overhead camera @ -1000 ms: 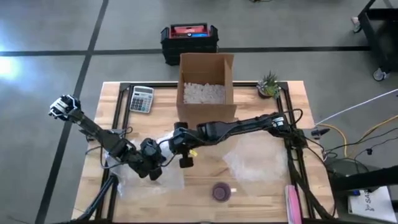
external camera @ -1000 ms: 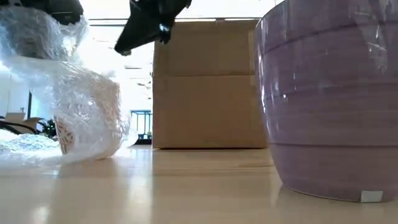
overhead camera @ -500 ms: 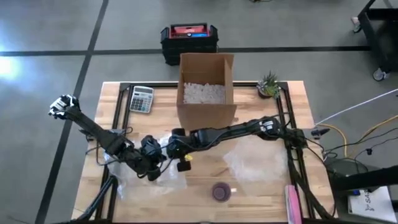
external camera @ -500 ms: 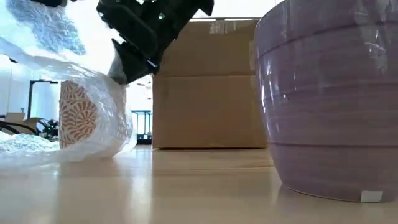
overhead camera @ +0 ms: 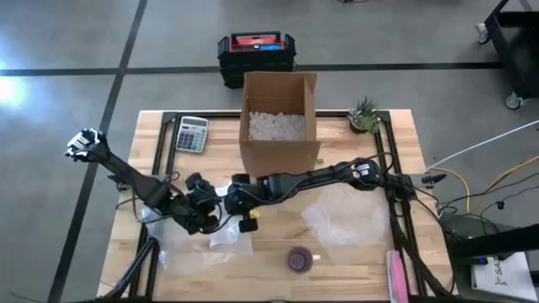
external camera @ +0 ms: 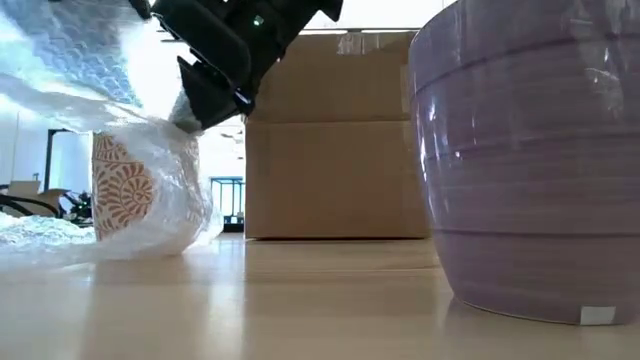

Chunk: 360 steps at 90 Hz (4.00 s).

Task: Wrap mug
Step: Wrap the yellow mug with bubble wrap

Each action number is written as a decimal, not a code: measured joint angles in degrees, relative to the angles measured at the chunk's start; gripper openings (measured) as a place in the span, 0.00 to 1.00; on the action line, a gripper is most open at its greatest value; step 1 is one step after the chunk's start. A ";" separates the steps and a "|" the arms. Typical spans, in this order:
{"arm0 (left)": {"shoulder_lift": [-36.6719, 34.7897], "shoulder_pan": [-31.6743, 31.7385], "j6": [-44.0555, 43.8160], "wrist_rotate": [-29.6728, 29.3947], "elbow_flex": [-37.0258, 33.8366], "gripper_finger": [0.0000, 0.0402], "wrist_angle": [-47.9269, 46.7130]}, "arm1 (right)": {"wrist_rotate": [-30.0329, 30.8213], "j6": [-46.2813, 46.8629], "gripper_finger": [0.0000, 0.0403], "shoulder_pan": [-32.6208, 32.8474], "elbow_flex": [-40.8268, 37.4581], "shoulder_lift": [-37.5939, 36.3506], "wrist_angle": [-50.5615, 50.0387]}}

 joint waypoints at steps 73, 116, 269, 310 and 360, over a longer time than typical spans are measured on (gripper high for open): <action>-0.62 -0.84 3.68 4.69 12.14 0.05 -16.49 | 0.04 1.06 0.00 -0.39 5.41 5.27 -1.06; -1.05 -0.92 -3.28 -1.15 0.27 0.05 -14.05 | 0.02 -0.83 0.00 -0.39 6.78 5.27 -1.40; 3.05 -0.31 3.73 2.63 -4.51 0.05 12.31 | -3.89 1.60 0.00 -0.18 13.53 8.22 -10.96; 1.95 -0.26 5.37 0.31 -4.47 0.05 14.14 | -11.61 -0.68 0.00 0.69 13.75 -1.82 -20.88; 0.62 -0.42 5.56 1.99 -4.36 0.05 15.64 | -3.84 -2.14 0.00 -0.70 12.44 0.40 -13.62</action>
